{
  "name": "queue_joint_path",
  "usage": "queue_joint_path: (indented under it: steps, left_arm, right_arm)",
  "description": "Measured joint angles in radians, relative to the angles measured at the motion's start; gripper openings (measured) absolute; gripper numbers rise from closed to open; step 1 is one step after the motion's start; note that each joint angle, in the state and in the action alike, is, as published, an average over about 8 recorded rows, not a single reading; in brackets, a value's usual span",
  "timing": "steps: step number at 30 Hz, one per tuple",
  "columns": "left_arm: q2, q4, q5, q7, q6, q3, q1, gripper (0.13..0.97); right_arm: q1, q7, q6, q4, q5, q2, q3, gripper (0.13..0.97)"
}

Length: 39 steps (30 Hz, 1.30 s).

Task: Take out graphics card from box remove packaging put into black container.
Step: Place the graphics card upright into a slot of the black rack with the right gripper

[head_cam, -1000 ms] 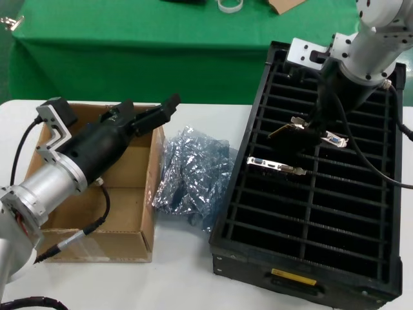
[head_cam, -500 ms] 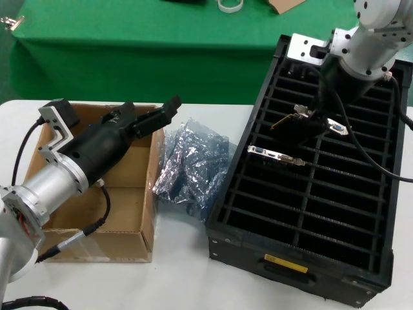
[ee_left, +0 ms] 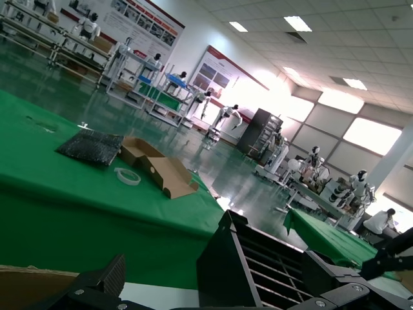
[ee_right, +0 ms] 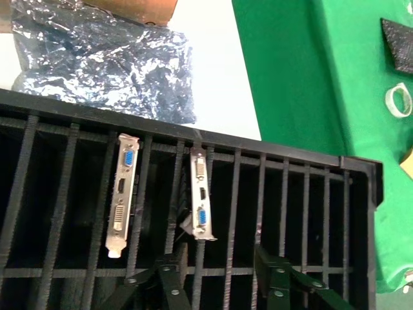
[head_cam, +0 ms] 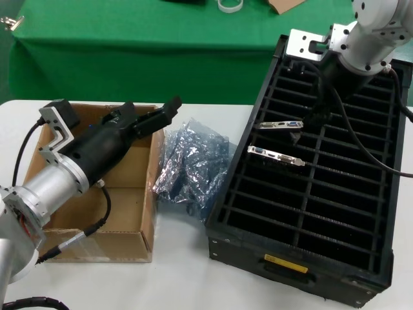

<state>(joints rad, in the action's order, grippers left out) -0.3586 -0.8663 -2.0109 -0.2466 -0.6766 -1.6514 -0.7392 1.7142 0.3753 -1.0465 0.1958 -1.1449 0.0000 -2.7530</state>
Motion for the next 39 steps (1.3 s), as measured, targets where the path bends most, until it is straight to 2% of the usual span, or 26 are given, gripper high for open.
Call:
queue_joint_path:
  steps: [7, 8, 16, 29, 39]
  left_arm:
    - [0.001, 0.006, 0.000, 0.005, 0.001, 0.004, -0.002, 0.966]
    - [0.001, 0.008, 0.000, 0.006, 0.001, 0.004, -0.003, 0.966]
    - [-0.001, 0.014, 0.000, 0.015, -0.006, 0.007, -0.008, 0.966]
    - [-0.005, 0.025, 0.002, 0.028, -0.022, 0.008, -0.014, 0.966]
    - [-0.011, 0.048, 0.001, 0.055, -0.036, 0.016, -0.022, 0.966]
  right_arm:
    - [-0.004, -0.006, 0.024, 0.000, 0.007, 0.000, 0.000, 0.471]
    - [-0.004, -0.006, 0.026, -0.001, 0.007, 0.000, 0.000, 0.471]
    - [-0.004, 0.001, 0.054, -0.012, -0.005, 0.000, 0.000, 0.661]
    - [-0.028, -0.007, 0.139, -0.044, -0.080, 0.000, 0.000, 0.622]
    - [-0.059, -0.018, 0.183, -0.076, -0.131, 0.000, 0.000, 0.495]
